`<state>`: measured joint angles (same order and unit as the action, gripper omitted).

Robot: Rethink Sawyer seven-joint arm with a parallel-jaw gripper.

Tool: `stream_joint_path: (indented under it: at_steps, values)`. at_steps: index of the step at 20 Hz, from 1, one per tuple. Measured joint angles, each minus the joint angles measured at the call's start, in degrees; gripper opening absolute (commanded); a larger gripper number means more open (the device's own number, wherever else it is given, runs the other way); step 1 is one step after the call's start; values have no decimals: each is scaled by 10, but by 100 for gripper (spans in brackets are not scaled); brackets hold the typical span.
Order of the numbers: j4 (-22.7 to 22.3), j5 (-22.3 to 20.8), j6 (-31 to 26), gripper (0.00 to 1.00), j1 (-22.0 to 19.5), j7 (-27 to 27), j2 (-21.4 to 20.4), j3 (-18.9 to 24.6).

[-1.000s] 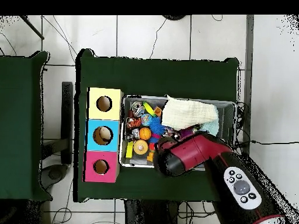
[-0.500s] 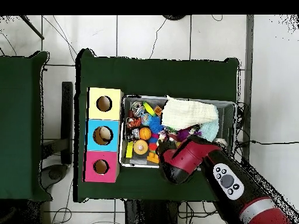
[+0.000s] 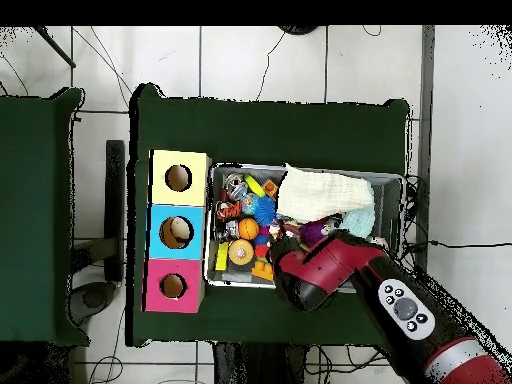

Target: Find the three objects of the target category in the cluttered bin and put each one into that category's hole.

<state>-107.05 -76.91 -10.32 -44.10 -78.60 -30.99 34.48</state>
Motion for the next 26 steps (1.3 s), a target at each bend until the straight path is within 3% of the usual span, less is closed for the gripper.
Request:
stream_joint_path:
  at_steps: [6,9,11,13,18,26]
  values:
    - [-9,79,-43,100,-27,28,-17,14]
    - [-12,147,-107,100,-32,28,-45,23]
    - [-13,157,-121,100,-31,28,-52,26]
    - [-13,194,-178,100,-27,28,-79,37]
    - [-13,218,-225,100,-19,28,-105,49]
    - [-13,220,-230,100,0,28,-117,55]
